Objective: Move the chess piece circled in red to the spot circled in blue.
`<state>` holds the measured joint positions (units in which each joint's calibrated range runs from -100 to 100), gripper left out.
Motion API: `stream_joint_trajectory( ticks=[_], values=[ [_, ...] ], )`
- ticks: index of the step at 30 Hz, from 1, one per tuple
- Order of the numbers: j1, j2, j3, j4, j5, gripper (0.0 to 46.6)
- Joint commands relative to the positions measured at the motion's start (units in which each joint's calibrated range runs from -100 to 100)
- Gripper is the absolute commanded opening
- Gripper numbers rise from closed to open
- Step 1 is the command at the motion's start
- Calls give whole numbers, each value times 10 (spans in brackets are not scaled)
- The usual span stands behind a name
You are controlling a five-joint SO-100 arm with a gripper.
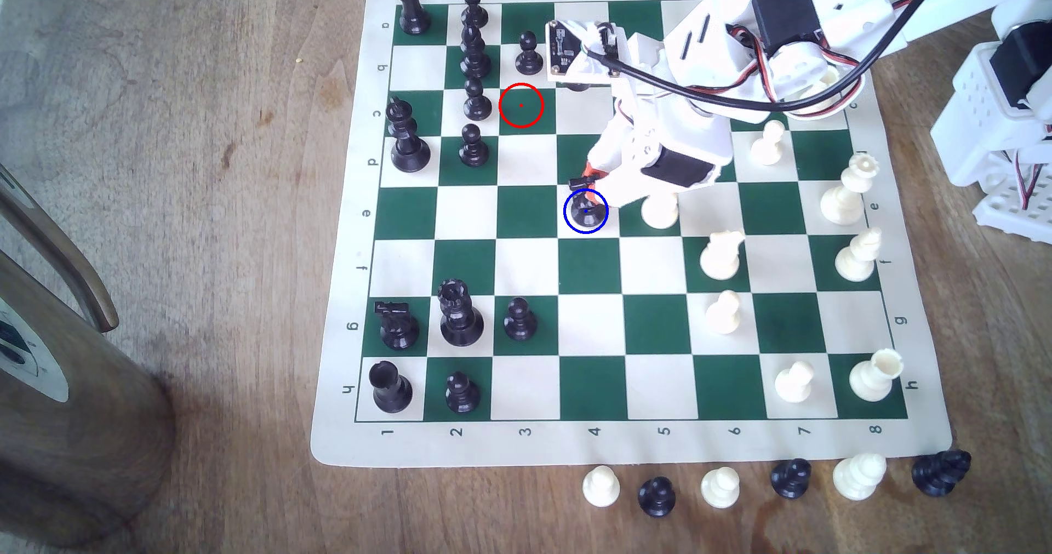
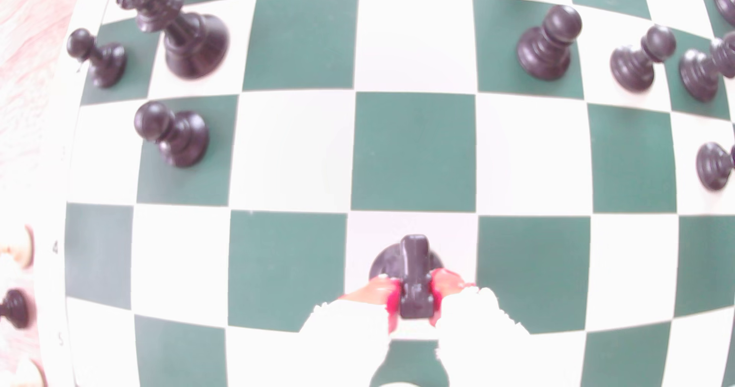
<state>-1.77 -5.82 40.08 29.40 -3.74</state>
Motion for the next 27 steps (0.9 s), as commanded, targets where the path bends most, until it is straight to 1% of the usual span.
stream_joint_trajectory(
  ticks=[1,5,9,15,18,23,27],
  values=[
    [7,-14,1,-10,1,121],
    [8,-20,8,-10,2,150],
    [8,-25,12,-11,2,165],
    [17,-33,7,-29,3,168],
    [20,-44,6,-29,3,179],
    [20,-86,18,-32,2,197],
    [18,-132,21,-10,0,196]
  ],
)
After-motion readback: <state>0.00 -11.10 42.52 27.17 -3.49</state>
